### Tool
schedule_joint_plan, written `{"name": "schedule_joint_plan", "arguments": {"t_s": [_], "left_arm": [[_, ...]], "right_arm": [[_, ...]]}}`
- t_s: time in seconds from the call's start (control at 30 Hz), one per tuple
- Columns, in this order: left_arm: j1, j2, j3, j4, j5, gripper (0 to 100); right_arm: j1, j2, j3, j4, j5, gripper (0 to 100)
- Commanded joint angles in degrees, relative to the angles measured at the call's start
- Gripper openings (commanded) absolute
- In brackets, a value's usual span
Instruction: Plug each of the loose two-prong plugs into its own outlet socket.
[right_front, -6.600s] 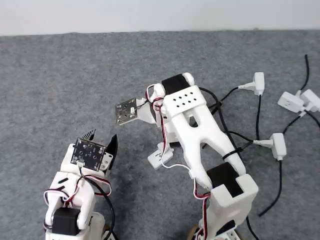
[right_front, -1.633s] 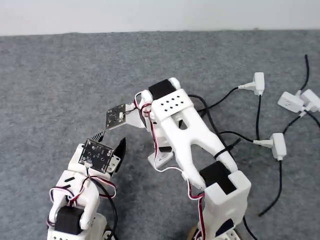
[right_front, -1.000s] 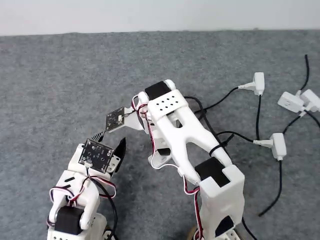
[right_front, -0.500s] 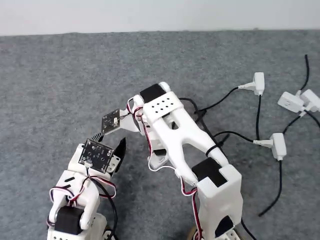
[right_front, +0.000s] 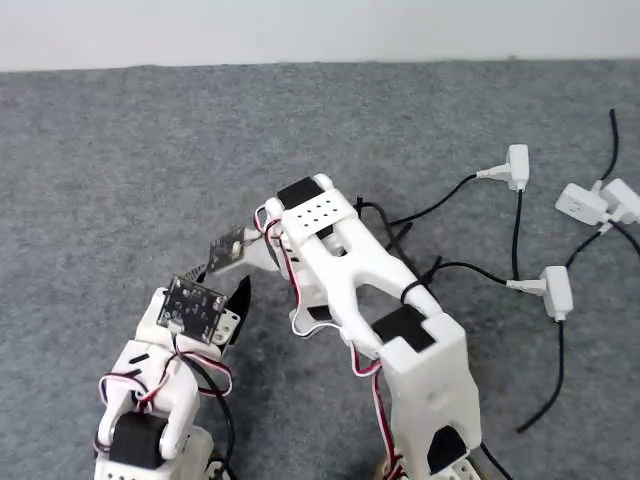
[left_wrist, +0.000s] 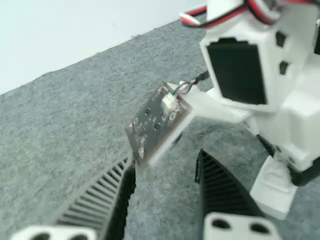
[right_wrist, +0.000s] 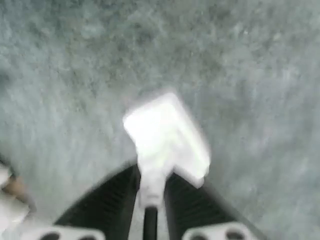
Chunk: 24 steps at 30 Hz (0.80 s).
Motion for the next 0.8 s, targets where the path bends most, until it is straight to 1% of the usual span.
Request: {"name": "schedule_joint_plan", "arguments": {"t_s": [0.0,0.43,0.6,0.67,0.77], "left_arm": [[-0.26,-0.53,-1.63,-0.26,0.35,20],[-0.35,-0.53,-1.63,-0.26,0.35,20],[-0.35,-0.53,-1.63,-0.26,0.26,20],[-0.44,-0.53,-1.63,-0.26,0.26,20],[-0.44,-0.53,-1.63,-0.26,0.26,20]], "right_arm": [[-0.92,0.66,0.0,-1.89,-0.53,0.8],[-1.45,2.24,0.0,-2.42,-0.97,0.8],[-1.54,1.45,-2.46,-1.1,-6.68,2.0],[-1.27,0.4,-4.13,0.22,-7.12,6.3],[-1.19,-2.24,-6.15,2.07,-7.3,17.2]]}}
